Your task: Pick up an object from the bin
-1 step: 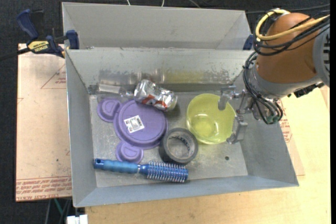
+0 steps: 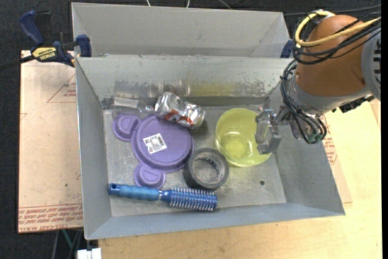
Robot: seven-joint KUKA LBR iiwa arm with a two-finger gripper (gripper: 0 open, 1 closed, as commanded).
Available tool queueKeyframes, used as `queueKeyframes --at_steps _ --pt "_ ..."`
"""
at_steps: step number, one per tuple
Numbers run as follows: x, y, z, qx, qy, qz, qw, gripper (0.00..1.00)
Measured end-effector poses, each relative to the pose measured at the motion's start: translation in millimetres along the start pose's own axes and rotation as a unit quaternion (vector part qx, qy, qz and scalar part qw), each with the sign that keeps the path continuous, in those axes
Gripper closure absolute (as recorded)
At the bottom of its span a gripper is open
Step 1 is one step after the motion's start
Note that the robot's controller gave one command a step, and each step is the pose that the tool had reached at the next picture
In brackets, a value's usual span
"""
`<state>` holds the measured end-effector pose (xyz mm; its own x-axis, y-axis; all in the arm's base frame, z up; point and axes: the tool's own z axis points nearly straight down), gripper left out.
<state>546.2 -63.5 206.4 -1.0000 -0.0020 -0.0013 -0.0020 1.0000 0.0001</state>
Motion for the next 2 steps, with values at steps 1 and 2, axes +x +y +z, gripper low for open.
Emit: queueKeyframes --at_steps 1,2 --pt "0.0 0.0 0.0 0.0 0.0 0.0 1.0 1.0" --pt "13.5 54.8 68.8 -0.001 0.0015 -0.002 1.0 0.0"
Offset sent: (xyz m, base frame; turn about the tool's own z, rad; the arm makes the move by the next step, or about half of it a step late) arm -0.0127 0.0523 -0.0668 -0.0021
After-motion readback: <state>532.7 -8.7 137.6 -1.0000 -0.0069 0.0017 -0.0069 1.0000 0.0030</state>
